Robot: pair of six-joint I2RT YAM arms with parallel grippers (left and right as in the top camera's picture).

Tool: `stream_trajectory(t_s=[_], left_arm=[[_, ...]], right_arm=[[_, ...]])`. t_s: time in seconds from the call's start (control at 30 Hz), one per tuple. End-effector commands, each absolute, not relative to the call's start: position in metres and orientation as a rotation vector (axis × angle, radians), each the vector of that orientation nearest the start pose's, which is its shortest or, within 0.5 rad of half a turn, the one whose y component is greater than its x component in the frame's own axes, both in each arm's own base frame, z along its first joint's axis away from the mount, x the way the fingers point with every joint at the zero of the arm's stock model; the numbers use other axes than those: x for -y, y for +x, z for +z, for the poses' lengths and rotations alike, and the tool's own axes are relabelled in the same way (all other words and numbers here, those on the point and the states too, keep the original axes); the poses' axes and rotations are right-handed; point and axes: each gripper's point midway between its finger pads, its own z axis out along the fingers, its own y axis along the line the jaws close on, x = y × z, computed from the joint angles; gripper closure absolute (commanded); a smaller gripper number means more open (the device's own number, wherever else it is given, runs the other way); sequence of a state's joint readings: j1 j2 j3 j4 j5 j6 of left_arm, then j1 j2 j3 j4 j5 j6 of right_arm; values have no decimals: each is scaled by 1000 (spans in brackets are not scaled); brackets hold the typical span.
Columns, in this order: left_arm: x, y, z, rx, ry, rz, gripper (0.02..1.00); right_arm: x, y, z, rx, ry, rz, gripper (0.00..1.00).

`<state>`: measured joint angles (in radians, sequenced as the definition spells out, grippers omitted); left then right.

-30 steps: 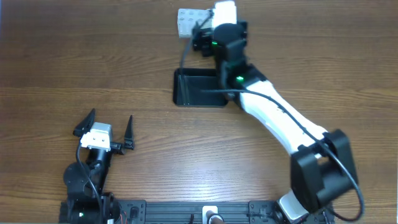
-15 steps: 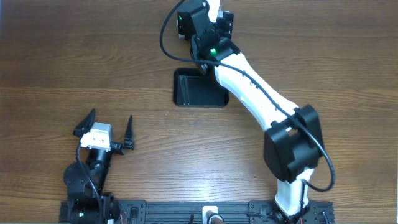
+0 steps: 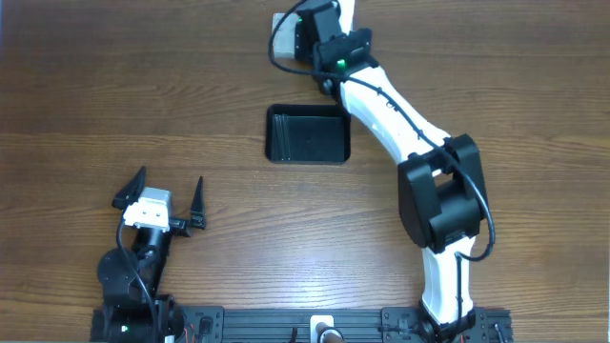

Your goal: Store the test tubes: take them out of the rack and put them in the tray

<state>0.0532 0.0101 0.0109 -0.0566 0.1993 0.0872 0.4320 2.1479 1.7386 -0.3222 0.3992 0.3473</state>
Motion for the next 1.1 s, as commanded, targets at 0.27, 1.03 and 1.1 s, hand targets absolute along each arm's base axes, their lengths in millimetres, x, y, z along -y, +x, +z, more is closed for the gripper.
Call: stream_trajectory(t_s=[0.27, 1.03, 1.1], left_arm=[[21, 244, 162, -1614, 191, -50, 18], [21, 244, 162, -1614, 191, -49, 18], [21, 244, 162, -1614, 191, -50, 20]], right_arm=[[-199, 591, 141, -2149, -49, 79, 7], [-177, 610, 123, -2114, -29, 7, 84], [-177, 611, 123, -2111, -28, 9, 110]])
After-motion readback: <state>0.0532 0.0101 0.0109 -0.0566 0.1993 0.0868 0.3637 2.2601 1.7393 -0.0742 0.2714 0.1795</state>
